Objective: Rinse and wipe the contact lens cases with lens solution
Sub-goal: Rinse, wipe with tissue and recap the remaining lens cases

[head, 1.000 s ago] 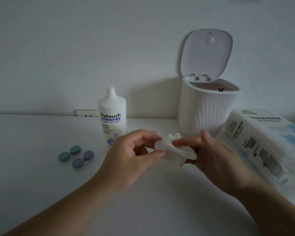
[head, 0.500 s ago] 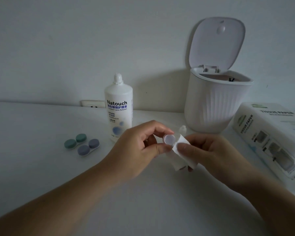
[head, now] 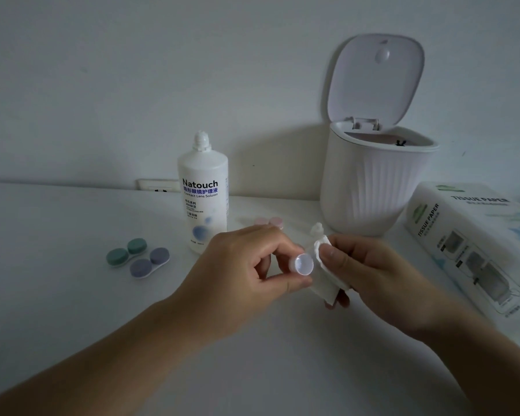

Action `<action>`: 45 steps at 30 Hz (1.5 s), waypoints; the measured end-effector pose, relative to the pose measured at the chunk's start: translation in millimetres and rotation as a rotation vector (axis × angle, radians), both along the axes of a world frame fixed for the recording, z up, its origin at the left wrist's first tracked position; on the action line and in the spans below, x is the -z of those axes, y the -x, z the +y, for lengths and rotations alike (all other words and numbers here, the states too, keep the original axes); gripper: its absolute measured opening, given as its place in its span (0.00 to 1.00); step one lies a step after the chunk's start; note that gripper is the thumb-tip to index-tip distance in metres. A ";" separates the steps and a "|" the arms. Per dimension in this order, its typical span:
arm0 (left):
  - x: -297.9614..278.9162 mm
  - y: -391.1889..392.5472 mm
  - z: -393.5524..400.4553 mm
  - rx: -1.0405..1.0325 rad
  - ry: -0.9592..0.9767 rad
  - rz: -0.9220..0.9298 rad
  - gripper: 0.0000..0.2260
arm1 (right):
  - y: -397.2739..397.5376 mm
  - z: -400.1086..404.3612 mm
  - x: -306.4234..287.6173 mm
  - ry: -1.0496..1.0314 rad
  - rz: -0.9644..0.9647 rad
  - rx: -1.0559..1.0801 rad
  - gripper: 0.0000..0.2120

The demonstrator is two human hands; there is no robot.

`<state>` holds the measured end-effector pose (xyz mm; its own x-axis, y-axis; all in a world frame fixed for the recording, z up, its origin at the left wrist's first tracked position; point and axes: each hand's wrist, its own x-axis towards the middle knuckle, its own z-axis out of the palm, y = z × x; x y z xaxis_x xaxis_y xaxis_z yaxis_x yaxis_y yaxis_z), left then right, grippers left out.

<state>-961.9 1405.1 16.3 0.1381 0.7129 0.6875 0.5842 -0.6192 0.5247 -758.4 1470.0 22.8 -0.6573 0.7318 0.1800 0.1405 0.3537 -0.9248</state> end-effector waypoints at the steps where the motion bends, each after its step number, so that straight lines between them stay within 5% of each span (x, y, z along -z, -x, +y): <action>1: -0.3 0.3 0.3 0.009 -0.001 0.003 0.07 | 0.0 1.1 1.7 -0.008 -0.003 0.008 0.22; 10: -1.2 6.0 2.2 0.012 0.136 0.161 0.12 | -0.6 0.8 10.6 0.020 -0.114 -0.127 0.17; 19: 2.6 2.8 2.6 0.062 0.214 -0.057 0.12 | 1.7 -0.4 5.2 -0.033 0.026 0.032 0.19; 29: -2.4 3.7 2.4 0.068 0.215 0.051 0.09 | 2.0 -3.8 11.0 0.005 -0.104 -0.084 0.17; 36: -1.2 1.0 0.6 0.076 0.206 -0.147 0.12 | 2.7 -4.9 3.8 -0.031 0.038 0.074 0.19; 45: -5.5 5.2 0.6 0.099 0.201 0.023 0.08 | 2.4 -6.4 11.8 -0.014 -0.142 -0.061 0.22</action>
